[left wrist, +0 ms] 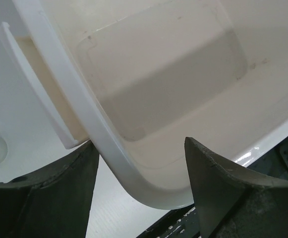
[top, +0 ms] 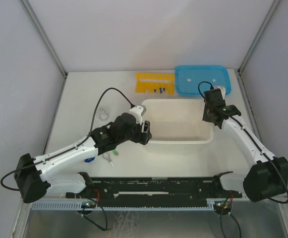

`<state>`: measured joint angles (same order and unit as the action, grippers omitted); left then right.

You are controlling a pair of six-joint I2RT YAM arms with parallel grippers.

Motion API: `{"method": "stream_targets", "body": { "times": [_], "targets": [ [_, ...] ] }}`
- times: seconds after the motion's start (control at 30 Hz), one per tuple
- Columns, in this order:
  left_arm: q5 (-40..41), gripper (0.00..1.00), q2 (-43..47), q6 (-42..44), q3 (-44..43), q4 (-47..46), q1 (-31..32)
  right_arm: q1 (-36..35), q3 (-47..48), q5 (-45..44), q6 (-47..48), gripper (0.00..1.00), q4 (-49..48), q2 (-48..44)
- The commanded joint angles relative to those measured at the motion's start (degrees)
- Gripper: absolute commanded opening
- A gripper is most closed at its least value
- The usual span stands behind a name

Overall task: Organize the chemistry lab equipment
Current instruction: Adjust the storage box at the center of the board.

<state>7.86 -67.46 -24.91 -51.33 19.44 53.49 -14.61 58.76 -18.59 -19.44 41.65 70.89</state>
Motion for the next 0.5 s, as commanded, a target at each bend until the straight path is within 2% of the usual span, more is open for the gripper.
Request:
{"method": "stream_targets", "body": {
  "times": [0.0,0.13,0.33,0.37,0.4,0.43,0.47],
  "targets": [
    [-9.71,0.73,1.27,-1.24,-0.13,-6.61,4.20,-1.78,2.33,1.38,-5.01,0.26,-2.18,4.36],
    [-9.45,0.73,1.36,-1.46,-0.50,-6.16,5.00,-2.49,3.14,1.02,-4.96,0.33,-2.18,5.04],
    [-7.73,0.75,2.77,-1.81,-0.93,-4.74,6.26,-3.38,3.62,-0.03,-4.68,0.35,-1.48,3.31],
    [-7.01,0.79,3.02,-1.86,-0.90,-4.23,6.25,-3.47,3.68,-0.30,-4.77,0.35,-1.15,2.88],
    [-6.16,0.92,3.29,-1.75,-0.89,-3.75,6.21,-3.59,3.72,-0.56,-4.78,0.35,-0.87,2.45],
    [-5.14,1.00,3.49,-1.73,-0.81,-3.33,6.26,-3.73,3.73,-0.86,-4.86,0.35,-0.53,1.93],
    [-4.20,1.00,3.56,-1.71,-0.81,-2.89,6.24,-3.87,3.68,-0.99,-5.01,0.35,-0.20,1.44]
  ]
}}
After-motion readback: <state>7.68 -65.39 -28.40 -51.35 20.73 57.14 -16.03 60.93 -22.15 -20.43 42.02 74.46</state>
